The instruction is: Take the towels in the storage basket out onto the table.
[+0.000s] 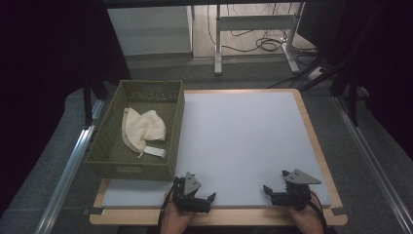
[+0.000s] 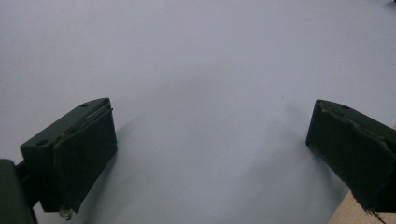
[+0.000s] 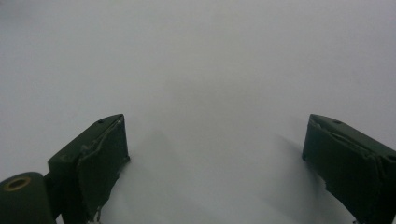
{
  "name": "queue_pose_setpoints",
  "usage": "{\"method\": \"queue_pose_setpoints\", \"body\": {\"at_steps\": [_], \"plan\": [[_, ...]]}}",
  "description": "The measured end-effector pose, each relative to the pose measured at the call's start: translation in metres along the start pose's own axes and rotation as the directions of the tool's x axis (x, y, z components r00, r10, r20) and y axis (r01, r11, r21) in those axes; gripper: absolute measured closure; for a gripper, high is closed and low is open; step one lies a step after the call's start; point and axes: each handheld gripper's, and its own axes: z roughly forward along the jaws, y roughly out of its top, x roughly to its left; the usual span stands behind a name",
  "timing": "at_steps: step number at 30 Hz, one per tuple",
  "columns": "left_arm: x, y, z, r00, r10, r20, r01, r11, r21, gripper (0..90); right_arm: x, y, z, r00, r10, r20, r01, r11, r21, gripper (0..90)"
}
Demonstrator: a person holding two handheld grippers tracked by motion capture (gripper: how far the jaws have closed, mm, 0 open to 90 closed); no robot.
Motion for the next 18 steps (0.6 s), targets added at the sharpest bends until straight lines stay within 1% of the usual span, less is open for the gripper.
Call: {"method": "queue_pose_setpoints", "body": {"at_steps": [18], "plan": [[-0.0034, -0.0011, -0.0015, 0.9997, -0.012, -0.021, 0.012, 0.9999, -0.003, 2.7, -0.0019, -0.0005, -0.0006, 0.9998, -0.008, -0.017, 0.008, 1.000, -0.002, 6.9]]}}
